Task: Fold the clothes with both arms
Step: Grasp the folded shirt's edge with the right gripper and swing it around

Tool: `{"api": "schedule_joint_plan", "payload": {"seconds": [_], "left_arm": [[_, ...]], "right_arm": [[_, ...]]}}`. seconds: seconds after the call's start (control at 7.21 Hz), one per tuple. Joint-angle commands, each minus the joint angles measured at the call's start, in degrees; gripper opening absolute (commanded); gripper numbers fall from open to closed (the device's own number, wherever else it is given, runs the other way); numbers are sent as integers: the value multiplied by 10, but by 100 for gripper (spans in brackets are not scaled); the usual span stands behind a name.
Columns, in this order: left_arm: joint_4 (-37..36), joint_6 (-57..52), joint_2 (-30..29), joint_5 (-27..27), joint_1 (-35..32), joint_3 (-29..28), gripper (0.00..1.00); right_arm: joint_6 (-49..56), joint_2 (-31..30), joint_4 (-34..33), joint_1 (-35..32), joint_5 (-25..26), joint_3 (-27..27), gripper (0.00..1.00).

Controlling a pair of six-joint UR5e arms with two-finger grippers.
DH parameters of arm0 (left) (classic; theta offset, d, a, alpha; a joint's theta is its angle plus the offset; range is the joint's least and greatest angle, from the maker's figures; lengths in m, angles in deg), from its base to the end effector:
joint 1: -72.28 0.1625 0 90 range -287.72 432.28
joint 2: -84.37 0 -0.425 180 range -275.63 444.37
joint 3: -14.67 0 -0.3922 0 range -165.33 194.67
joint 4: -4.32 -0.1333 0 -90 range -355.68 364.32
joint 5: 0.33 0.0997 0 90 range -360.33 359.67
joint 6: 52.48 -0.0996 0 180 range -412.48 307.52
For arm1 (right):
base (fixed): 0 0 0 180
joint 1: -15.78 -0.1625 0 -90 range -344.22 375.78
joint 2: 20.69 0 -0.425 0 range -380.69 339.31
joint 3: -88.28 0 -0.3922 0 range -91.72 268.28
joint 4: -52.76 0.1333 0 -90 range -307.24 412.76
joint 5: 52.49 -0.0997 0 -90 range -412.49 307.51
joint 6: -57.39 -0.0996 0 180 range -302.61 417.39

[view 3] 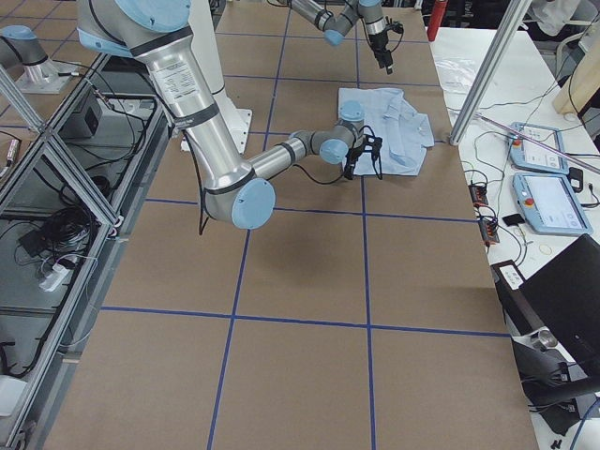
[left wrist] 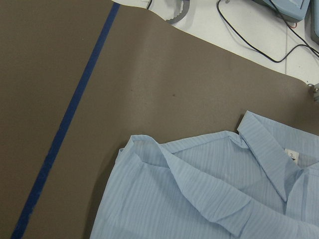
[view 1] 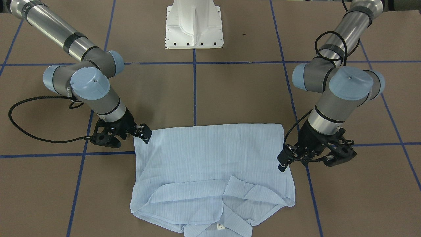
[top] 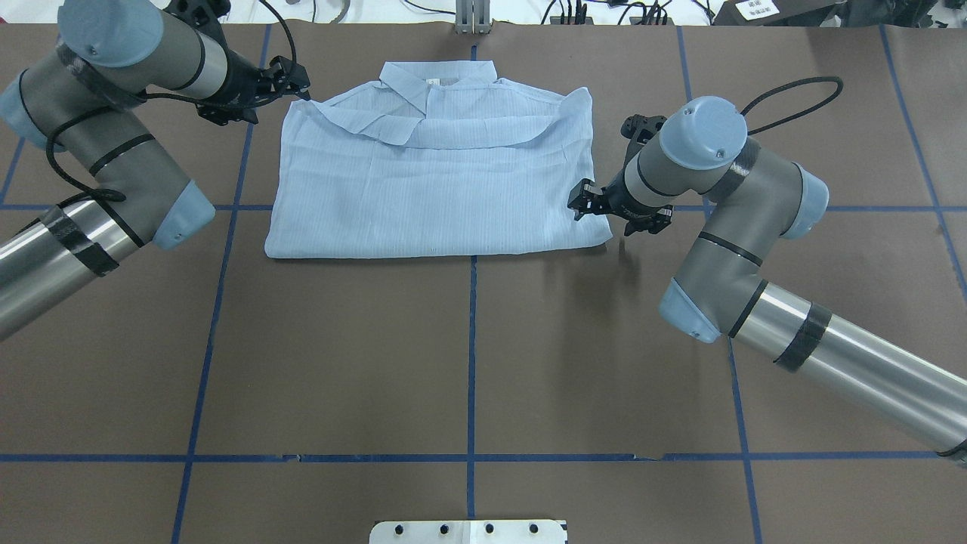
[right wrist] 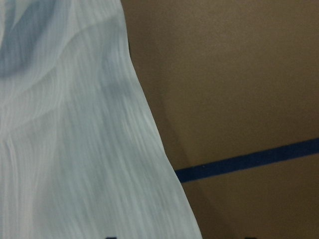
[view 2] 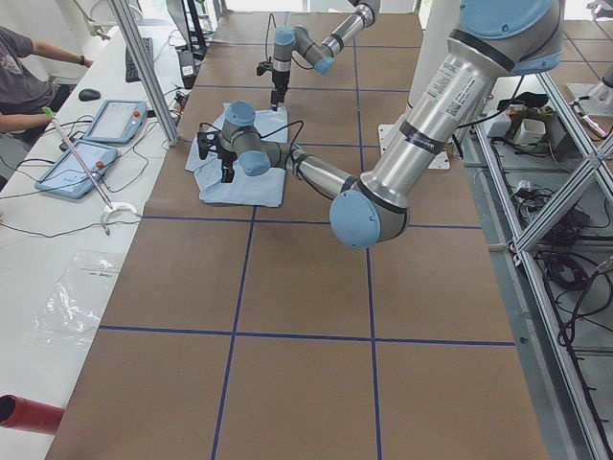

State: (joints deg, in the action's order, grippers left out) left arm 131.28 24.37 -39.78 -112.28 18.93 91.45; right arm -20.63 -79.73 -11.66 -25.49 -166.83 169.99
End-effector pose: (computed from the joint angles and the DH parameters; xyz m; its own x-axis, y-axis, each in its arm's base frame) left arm 0.3623 -0.6480 0.3388 0.4353 -0.2315 -0.8700 0.4684 0.8835 -0.0008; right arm -0.4763 -0.5407 0.3618 0.5664 0.2454 0.7868 -0.2579 0.9595 -0.1136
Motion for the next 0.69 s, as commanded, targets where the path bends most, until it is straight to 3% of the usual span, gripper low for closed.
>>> {"api": "schedule_joint_plan", "payload": {"seconds": [0.0, 0.28, 0.42, 0.55], "left_arm": [[3, 0, 2, 0, 0, -1, 99], [4, -1, 3, 1, 0, -1, 99], [4, -1, 5, 0, 0, -1, 99], [3, -1, 3, 0, 0, -1, 99]], "right_arm": [[1, 0, -6, 3, -2, 5, 39], [1, 0, -10, 6, -1, 6, 18], [1, 0, -10, 6, -2, 6, 1], [1, -2, -10, 6, -2, 13, 0]]}}
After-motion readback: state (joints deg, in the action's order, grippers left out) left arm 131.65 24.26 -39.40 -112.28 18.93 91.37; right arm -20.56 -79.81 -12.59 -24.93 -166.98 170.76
